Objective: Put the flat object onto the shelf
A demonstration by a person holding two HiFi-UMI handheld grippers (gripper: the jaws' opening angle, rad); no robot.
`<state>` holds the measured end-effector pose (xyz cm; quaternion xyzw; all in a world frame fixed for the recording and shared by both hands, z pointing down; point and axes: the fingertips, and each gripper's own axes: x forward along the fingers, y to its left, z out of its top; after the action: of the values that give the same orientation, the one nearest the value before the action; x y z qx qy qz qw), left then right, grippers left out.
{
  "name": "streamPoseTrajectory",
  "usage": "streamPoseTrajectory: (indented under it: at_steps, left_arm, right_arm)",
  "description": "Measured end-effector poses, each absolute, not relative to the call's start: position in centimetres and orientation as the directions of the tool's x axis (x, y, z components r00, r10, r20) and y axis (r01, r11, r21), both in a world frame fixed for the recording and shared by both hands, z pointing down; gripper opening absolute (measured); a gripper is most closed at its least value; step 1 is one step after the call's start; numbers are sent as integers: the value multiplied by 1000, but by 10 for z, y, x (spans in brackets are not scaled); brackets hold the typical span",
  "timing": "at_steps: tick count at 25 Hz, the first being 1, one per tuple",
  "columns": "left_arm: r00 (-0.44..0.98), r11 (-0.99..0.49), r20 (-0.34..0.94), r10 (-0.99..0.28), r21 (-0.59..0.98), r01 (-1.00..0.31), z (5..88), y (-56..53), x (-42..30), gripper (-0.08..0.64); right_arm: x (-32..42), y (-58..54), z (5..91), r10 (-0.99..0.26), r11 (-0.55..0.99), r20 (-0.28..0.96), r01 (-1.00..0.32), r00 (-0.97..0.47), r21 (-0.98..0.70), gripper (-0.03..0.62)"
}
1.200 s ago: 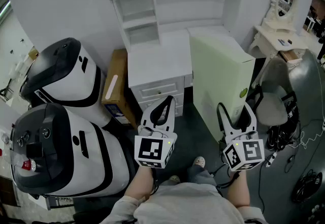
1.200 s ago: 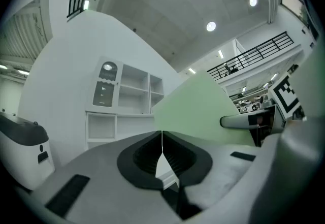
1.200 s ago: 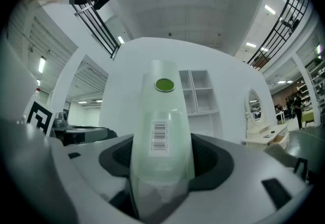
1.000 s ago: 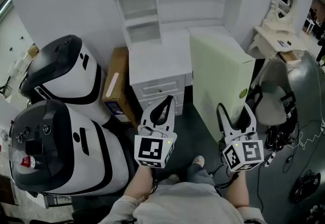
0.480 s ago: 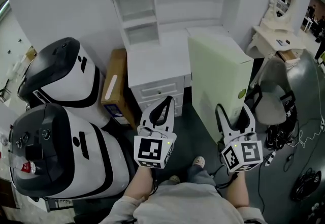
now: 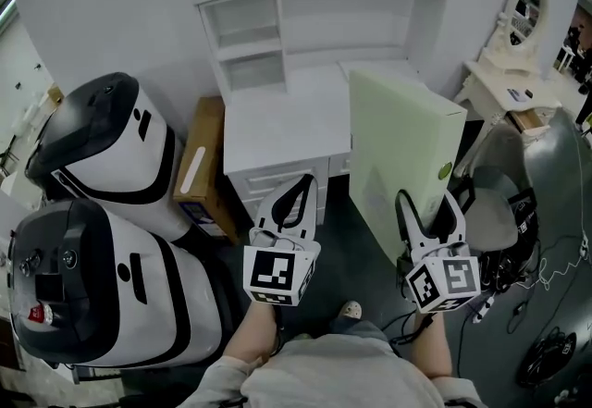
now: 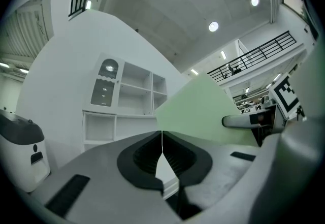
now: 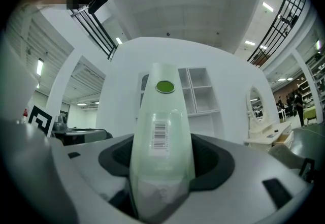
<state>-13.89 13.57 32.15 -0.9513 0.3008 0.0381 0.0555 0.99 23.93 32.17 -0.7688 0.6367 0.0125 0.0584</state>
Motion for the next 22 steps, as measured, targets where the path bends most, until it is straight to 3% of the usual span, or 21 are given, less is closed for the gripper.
streamPoseTrajectory:
  at_steps: [22]
  left_arm:
    - [730,-725,-123,-672,-91,-683,315,76,-16,15]
  right_arm:
    - [142,162,321,-992,-22,-119,-995,34,-95,291]
